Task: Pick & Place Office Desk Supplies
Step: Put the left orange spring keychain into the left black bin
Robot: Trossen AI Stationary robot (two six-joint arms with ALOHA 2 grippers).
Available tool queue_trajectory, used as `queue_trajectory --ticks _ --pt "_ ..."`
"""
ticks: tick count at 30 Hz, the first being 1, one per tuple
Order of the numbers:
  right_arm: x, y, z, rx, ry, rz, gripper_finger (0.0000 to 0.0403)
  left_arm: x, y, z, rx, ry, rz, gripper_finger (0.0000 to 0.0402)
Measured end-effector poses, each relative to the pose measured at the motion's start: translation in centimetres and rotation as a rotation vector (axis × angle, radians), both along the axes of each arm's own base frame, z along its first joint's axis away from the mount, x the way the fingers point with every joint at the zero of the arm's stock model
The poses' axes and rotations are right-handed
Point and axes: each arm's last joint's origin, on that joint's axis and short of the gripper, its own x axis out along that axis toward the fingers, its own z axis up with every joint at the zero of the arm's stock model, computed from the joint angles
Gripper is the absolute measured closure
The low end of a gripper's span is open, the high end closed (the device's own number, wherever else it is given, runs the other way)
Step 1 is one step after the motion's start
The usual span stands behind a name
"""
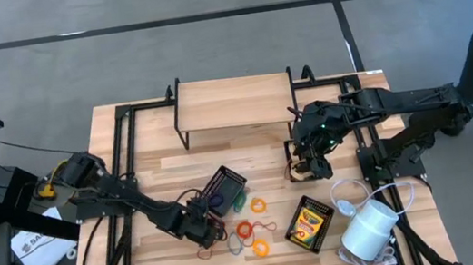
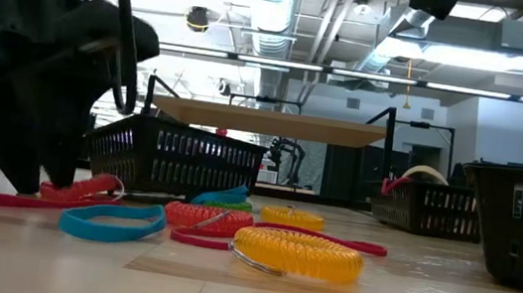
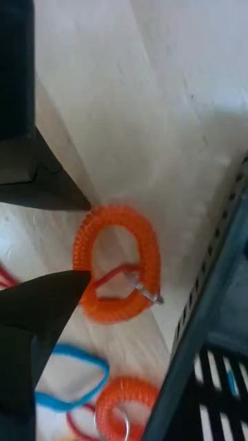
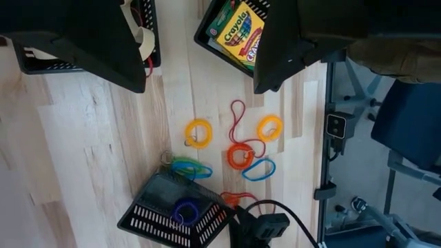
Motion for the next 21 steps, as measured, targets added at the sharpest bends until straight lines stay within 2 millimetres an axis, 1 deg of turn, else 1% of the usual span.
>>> queue_trajectory --ticks 2,4,6,7,8,9,13,17,19,21 --pt "0.0 0.0 0.0 0.002 0.002 -0.003 0.0137 0.0 -0.1 -0.5 0.002 0.021 -0.004 0.0262" --pt "0.0 0.0 0.0 0.004 0.004 -0.005 0.0137 -0.1 -0.2 -0.6 0.005 0.024 -0.009 0.0285" --pt "0.0 0.0 0.0 0.004 0.004 -0.005 0.0137 -0.2 -0.2 -0.1 0.025 -0.003 -0.004 0.0339" --pt "0.0 0.0 0.0 0.004 0.004 -0.005 0.0137 0.0 -0.4 0.4 0.038 -0.047 -0.008 0.0368" --pt "0.0 0.0 0.0 0.004 0.004 -0.005 0.0137 -0.1 -0.3 0.9 0.049 -0.074 -0.009 0.0383" --pt "0.0 0.0 0.0 0.004 0.004 -0.005 0.0137 -0.2 -0.2 1.8 0.059 -0.109 0.002 0.0387" --pt "0.0 0.0 0.0 0.003 0.005 -0.004 0.0137 -0.2 0.4 6.0 0.068 -0.345 0.049 0.0397" --pt "0.0 0.0 0.0 0.0 0.006 -0.001 0.0137 -1.0 1.2 10.7 0.066 -0.573 0.055 0.0399" --pt "0.0 0.0 0.0 0.0 0.005 -0.001 0.0137 -1.4 1.8 12.3 0.089 -0.647 0.063 0.0399" --pt "0.0 0.0 0.0 0.0 0.004 0.0 0.0137 -1.8 2.5 13.2 0.127 -0.67 0.07 0.04"
